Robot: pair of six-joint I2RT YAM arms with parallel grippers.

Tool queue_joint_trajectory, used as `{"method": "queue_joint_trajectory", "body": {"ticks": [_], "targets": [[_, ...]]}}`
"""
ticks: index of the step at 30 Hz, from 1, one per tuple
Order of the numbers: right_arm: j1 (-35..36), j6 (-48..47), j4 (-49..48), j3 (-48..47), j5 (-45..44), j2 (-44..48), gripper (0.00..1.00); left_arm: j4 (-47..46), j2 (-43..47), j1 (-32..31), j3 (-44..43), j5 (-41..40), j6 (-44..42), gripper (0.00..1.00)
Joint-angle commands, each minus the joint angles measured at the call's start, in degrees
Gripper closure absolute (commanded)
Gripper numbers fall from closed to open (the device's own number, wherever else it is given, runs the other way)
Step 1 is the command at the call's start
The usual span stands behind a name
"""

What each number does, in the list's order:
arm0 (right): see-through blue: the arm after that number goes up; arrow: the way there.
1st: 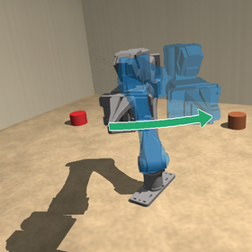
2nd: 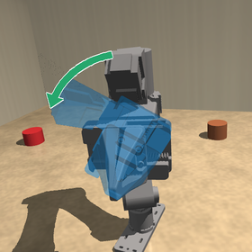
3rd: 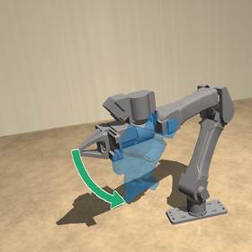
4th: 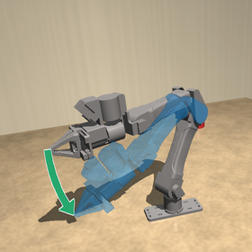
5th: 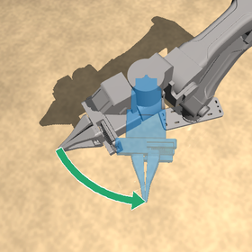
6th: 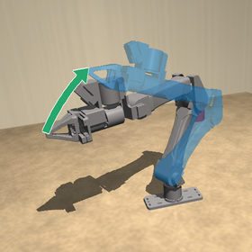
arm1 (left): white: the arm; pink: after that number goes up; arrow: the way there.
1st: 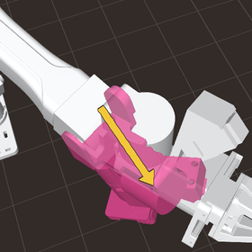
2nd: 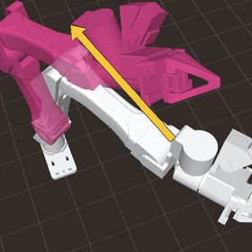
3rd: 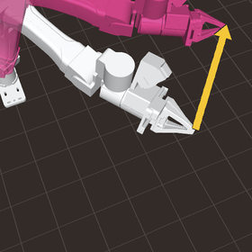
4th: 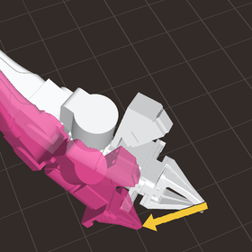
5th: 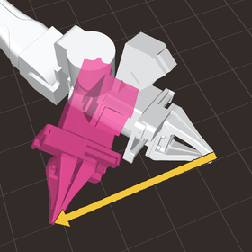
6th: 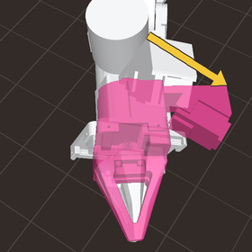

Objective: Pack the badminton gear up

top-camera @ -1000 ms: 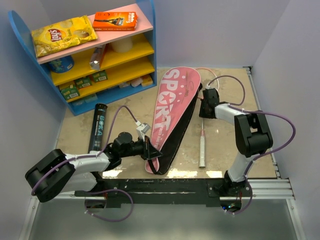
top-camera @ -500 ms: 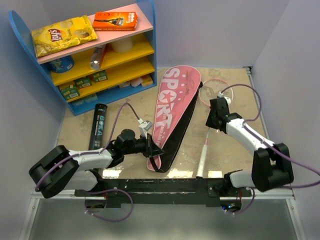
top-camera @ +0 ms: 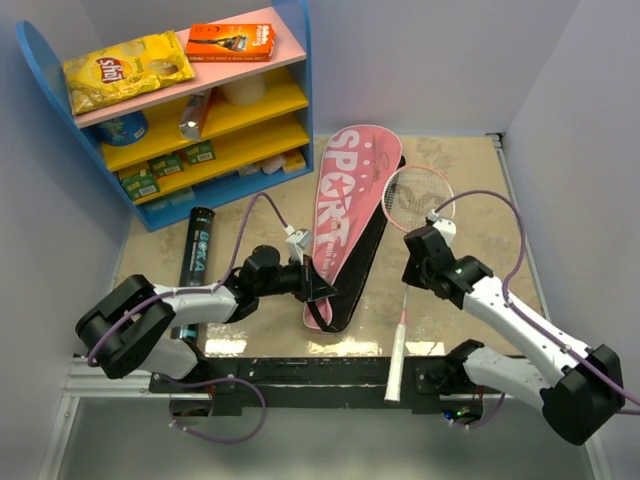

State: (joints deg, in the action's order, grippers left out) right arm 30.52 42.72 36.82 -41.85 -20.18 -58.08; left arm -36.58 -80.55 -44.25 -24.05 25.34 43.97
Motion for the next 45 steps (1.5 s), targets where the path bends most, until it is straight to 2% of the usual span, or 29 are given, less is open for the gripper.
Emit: {"method": "queue_joint_trajectory", "body": {"ticks": [1,9,19,25,36,45], "targets": [[6.12,7.45,3.78,0.36,-4.07,1.22,1.0,-3.5,1.8,0.48,-3.81,0.58,-0.2,1.0],[16.22,13.44,6.51,0.01,-7.41,0.52,1.0,2.29,6.72,0.57,-6.0,-1.0,-2.56,1.0],[18.43,18.1,14.41,-0.26,-9.26,7.28,1.0,6.95,7.69,1.44,-9.51,-2.75,-4.24,1.0],[19.13,19.51,14.69,2.29,-8.12,10.45,1.0,7.84,6.99,2.94,-11.19,-2.67,-4.5,1.0],[23.0,19.95,9.86,1.24,-6.71,5.27,1.0,8.1,6.9,3.82,-11.46,-1.88,-4.94,1.0],[25.9,18.72,4.49,-4.03,-8.99,-4.75,1.0,8.1,6.99,3.82,-9.26,-1.0,-5.56,1.0]]}}
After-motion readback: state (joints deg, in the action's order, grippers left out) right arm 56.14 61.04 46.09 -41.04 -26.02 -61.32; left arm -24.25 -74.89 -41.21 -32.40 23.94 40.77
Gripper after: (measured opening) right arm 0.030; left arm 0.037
